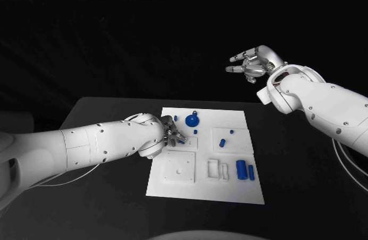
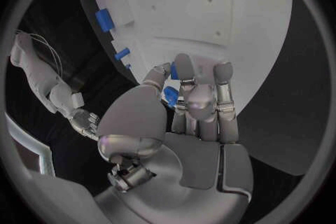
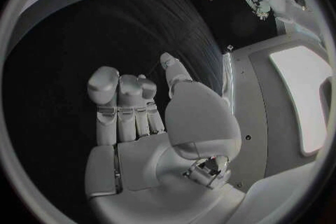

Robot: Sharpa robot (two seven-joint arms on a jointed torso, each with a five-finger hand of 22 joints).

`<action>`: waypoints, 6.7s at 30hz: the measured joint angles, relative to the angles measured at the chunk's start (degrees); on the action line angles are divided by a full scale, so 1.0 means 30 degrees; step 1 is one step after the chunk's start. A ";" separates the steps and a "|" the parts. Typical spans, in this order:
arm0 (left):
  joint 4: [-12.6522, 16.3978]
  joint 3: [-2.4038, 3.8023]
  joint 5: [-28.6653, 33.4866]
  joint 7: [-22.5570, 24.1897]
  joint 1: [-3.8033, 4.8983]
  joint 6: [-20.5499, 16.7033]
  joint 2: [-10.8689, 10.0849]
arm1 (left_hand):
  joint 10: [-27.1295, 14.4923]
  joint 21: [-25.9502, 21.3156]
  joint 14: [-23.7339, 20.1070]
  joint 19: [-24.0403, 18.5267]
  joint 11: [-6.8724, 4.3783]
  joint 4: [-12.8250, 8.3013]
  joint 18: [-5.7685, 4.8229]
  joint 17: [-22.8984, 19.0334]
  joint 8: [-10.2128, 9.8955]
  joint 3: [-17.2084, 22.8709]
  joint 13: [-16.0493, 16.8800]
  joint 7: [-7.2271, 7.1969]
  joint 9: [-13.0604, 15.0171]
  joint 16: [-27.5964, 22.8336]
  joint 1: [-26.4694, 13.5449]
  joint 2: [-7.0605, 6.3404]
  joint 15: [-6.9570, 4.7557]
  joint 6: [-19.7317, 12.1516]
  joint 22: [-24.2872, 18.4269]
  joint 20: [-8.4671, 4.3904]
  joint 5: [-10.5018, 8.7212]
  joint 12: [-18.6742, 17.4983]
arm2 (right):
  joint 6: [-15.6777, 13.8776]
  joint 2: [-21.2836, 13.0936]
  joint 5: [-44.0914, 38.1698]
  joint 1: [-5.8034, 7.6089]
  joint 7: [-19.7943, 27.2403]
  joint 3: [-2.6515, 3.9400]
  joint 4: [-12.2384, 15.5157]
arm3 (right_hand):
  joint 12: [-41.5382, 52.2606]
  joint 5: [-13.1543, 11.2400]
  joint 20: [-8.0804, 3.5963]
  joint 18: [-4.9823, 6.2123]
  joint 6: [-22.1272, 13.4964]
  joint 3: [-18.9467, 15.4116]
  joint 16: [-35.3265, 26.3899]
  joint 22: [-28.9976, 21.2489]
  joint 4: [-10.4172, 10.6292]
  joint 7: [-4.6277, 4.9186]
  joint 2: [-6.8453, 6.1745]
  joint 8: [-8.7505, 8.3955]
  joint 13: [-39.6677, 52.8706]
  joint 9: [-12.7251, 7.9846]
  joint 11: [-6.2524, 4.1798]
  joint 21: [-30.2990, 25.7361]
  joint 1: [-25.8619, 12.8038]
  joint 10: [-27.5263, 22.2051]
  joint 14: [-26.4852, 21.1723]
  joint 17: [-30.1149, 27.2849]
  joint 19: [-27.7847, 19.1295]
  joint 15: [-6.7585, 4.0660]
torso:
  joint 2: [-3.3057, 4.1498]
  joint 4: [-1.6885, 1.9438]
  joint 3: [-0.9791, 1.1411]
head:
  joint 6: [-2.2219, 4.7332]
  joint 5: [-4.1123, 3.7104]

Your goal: Assemble the parts on the task board

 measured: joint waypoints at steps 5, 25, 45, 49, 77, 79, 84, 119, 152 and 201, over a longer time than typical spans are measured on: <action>-0.0003 0.0006 -0.0018 0.0000 -0.0002 0.0086 0.0019 | 0.0001 -0.0226 0.0000 0.0123 0.0000 0.0000 -0.0007 0.0013 0.0048 0.0000 -0.0001 -0.0006 0.0276 0.0000 0.0000 0.0000 0.0001 -0.0006 0.0234 -0.0015 0.0011 0.0000 | 0.0039 0.0057 -0.0006 0.0000 -0.0003 0.0000 -0.0063 | 0.0004 0.0000 0.0000 -0.0003 0.0000 0.0000 0.0000 0.0000 0.0000 0.0001 0.0079 0.0000 0.0000 0.0000 0.0000 0.0000 -0.0079 0.0000 0.0000 -0.0017 0.0000 0.0000 | 0.0004 0.0011 0.0002 | 0.0000 -0.0004; -0.0208 0.0041 0.0501 -0.0288 0.0020 0.0394 0.0193 | 0.0030 -0.0563 -0.0018 0.0274 0.0030 -0.0004 -0.0034 0.0111 0.0162 -0.0004 0.0019 -0.0022 0.1533 0.0146 -0.0002 -0.0002 0.0025 -0.0020 0.0696 -0.0001 0.0361 0.0079 | 0.0259 0.0233 -0.0033 -0.0014 -0.0033 0.0000 -0.0334 | 0.0008 -0.0079 0.0000 -0.0003 0.0000 0.0000 0.0000 0.0001 0.0000 0.0000 0.0078 0.0000 0.0003 0.0001 0.0000 0.0000 -0.0079 0.0000 0.0000 -0.0031 0.0000 0.0001 | 0.0000 0.0031 0.0016 | -0.0042 0.0007; -0.0760 0.0082 0.0534 -0.0376 0.0072 0.1145 0.0554 | 0.0040 -0.0932 0.0011 0.0409 0.0040 -0.0027 -0.0035 0.0238 0.0141 -0.0026 0.0015 0.0008 0.4105 0.0145 -0.0141 -0.0137 0.0057 0.0009 0.0998 0.0002 0.0523 0.0079 | 0.0471 0.0401 -0.0072 -0.0132 -0.0069 -0.0002 -0.0487 | 0.0008 -0.0076 0.0000 -0.0004 0.0001 -0.0051 0.0000 0.0000 -0.0052 -0.0001 0.0078 0.0000 -0.0014 0.0001 0.0000 -0.0077 -0.0079 0.0000 0.0000 -0.0033 0.0000 0.0001 | 0.0009 0.0046 0.0007 | -0.0115 0.0040; -0.0886 0.0082 0.0507 -0.0438 0.0091 0.1313 0.0653 | -0.0004 -0.1006 0.0010 0.0409 -0.0004 -0.0027 -0.0036 0.0347 0.0163 -0.0027 0.0014 0.0007 0.4867 0.0221 -0.0141 -0.0137 0.0059 0.0008 0.0997 0.0002 0.0616 0.0078 | 0.0507 0.0425 -0.0076 -0.0155 -0.0075 -0.0002 -0.0521 | 0.0009 -0.0076 0.0000 -0.0004 0.0001 -0.0051 0.0000 0.0000 -0.0052 -0.0001 0.0078 0.0000 -0.0014 0.0000 0.0000 -0.0076 -0.0079 0.0000 0.0000 -0.0033 0.0000 0.0000 | 0.0009 0.0042 0.0007 | -0.0134 0.0042; -0.1338 0.0096 -0.0648 -0.0810 0.0209 0.2562 0.1256 | 0.0001 -0.1229 0.0011 0.0544 0.0001 0.0185 -0.0038 0.0719 0.0823 0.0184 -0.0098 -0.0027 0.8724 0.0370 -0.0254 -0.0099 0.0068 -0.0026 0.1006 0.0140 0.0590 0.0432 | 0.0635 0.0499 -0.0097 -0.0338 -0.0100 -0.0003 -0.0576 | 0.0009 -0.0075 0.0000 -0.0003 0.0002 -0.0051 0.0000 0.0000 -0.0052 -0.0001 0.0078 0.0000 -0.0011 0.0001 0.0001 -0.0076 -0.0078 0.0000 0.0000 -0.0031 0.0000 0.0000 | 0.0000 0.0075 -0.0009 | -0.0146 -0.0086; -0.1407 0.0095 -0.0698 -0.0813 0.0207 0.2599 0.1310 | 0.0010 -0.1229 0.0040 0.0545 0.0010 0.0186 -0.0038 0.0718 0.0980 0.0186 -0.0098 -0.0027 0.8950 0.0370 -0.0261 -0.0093 0.0098 -0.0026 0.1006 0.0140 0.0575 0.0432 | 0.0644 0.0505 -0.0098 -0.0350 -0.0100 -0.0003 -0.0576 | 0.0009 -0.0074 0.0000 -0.0005 0.0002 -0.0012 0.0000 0.0000 -0.0168 -0.0001 0.0114 0.0000 -0.0012 0.0001 0.0001 -0.0076 -0.0115 0.0000 0.0000 -0.0036 0.0000 0.0001 | 0.0000 0.0075 -0.0018 | -0.0143 -0.0095; -0.1612 0.0099 -0.0791 -0.0814 0.0215 0.2771 0.1456 | 0.0055 -0.1229 0.0042 0.0544 0.0055 0.0186 -0.0041 0.0698 0.0914 0.0186 -0.0119 -0.0031 0.8917 0.0370 -0.0280 -0.0074 0.0099 -0.0017 0.1004 0.0140 0.0428 0.0432 | 0.0671 0.0520 -0.0100 -0.0399 -0.0100 -0.0003 -0.0577 | 0.0009 -0.0074 0.0000 -0.0004 0.0002 0.0027 0.0000 0.0000 -0.0243 -0.0002 0.0179 0.0000 -0.0011 0.0001 0.0000 -0.0075 -0.0179 0.0000 0.0000 -0.0051 0.0000 0.0000 | 0.0009 0.0064 -0.0018 | -0.0137 -0.0106; -0.2852 0.0149 -0.0990 -0.0983 0.0402 0.4443 0.2252 | -0.0095 -0.1671 0.0036 0.0648 -0.0090 0.2036 0.0008 0.0213 0.0935 -0.1648 -0.0076 -0.1366 0.9464 0.0070 0.0592 -0.0283 0.0098 0.1401 0.0996 0.0033 -0.6009 0.0370 | 0.0885 0.0544 -0.0216 -0.0539 -0.0129 -0.0003 -0.0538 | 0.0009 -0.0074 0.0000 -0.0007 0.0003 0.0027 -0.0074 0.0000 -0.0240 -0.0003 0.0177 0.0000 -0.0052 0.0000 -0.0003 -0.0185 -0.0178 -0.0141 0.0000 -0.0106 0.0000 0.0000 | 0.0007 0.0086 -0.0031 | -0.0172 -0.0295; -0.2812 0.0053 -0.1639 -0.0975 0.0220 0.4205 0.1768 | -0.0076 -0.1753 0.0037 0.0716 -0.0072 0.7727 -0.0008 0.0243 0.1304 -0.0718 -0.0006 -0.1493 1.0133 0.0070 -0.0400 -0.4179 0.0098 0.1790 0.1005 -0.0037 -1.1276 0.0370 | 0.0936 0.0464 -0.0241 -0.0717 -0.0136 -0.0003 -0.0515 | 0.0009 -0.0074 -0.0001 -0.0008 0.0003 0.0027 -0.0151 0.0000 -0.0239 -0.0002 0.0177 0.0000 -0.0096 0.0001 -0.0001 -0.0381 -0.0177 -0.0137 -0.0061 -0.0194 0.0000 0.0062 | 0.0000 0.0092 -0.0018 | -0.0201 -0.0355; -0.5586 0.2221 0.1740 0.0199 0.2014 0.3973 0.1082 | -0.0009 -0.2930 -0.0707 0.0645 0.0342 0.3844 -0.0579 -0.1556 -0.1509 -0.4797 0.0389 0.0022 -0.1887 -0.1426 0.0316 0.0689 0.0221 -0.1032 0.0994 -0.0031 -0.5672 -0.2459 | 0.0956 0.0095 -0.0247 -0.0901 -0.0128 -0.0003 -0.0409 | 0.0009 -0.0073 -0.0001 -0.0009 0.0002 0.0027 -0.0221 0.0000 -0.0238 -0.0003 0.0252 0.0000 -0.0110 0.0001 0.0003 -0.0379 -0.0253 -0.0134 -0.0061 -0.0208 0.0000 0.0062 | 0.0130 -0.0009 -0.0068 | 0.0635 -0.0331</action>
